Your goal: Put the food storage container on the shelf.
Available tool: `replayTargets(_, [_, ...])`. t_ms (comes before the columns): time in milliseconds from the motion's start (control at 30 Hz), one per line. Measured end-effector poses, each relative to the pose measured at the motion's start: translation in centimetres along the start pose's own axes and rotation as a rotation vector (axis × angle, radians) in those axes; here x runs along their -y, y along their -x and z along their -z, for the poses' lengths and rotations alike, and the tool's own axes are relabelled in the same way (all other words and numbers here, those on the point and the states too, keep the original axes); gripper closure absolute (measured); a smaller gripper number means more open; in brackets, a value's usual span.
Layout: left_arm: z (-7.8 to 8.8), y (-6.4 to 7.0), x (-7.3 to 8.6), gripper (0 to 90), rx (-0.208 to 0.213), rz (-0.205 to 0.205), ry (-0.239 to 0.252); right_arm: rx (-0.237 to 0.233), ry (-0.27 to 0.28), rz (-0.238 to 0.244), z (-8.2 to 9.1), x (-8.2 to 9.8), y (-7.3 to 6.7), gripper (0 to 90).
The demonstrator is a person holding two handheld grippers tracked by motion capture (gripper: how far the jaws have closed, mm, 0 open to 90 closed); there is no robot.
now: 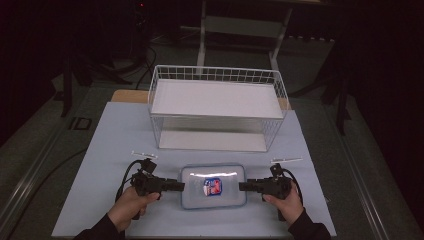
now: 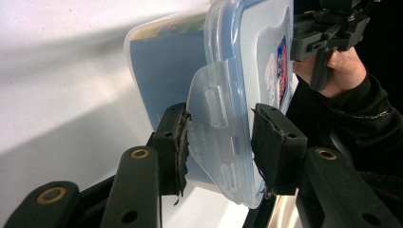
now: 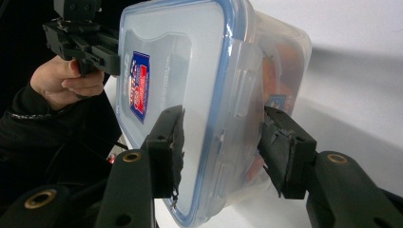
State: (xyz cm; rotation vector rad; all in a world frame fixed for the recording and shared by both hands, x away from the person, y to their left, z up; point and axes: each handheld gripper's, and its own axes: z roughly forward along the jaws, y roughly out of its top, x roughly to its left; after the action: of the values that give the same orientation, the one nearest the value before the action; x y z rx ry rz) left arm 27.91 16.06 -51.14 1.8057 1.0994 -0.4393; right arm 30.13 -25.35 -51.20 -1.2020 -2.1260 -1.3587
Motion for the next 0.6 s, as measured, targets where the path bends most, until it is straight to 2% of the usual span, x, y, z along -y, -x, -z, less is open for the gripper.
replayTargets(167, [0.0,0.6,0.1,57.4,-0.016,-0.004,-0.004,0.030,-0.007,-0.003,0.1,0.0,-0.7,52.5])
replayTargets(300, [0.1,1.2,0.3,57.3,-0.041,-0.026,-0.006,0.046,-0.009,0.008,0.2,0.0,-1.2,53.0])
replayTargets(367, [0.2,1.5,0.3,57.0,-0.057,-0.030,0.010,0.048,-0.006,0.006,0.3,0.0,-1.4,53.0])
replayTargets(600, [0.7,2.3,-0.7,57.0,-0.056,-0.048,0.046,0.061,0.026,0.026,1.0,-0.7,-2.1,53.0])
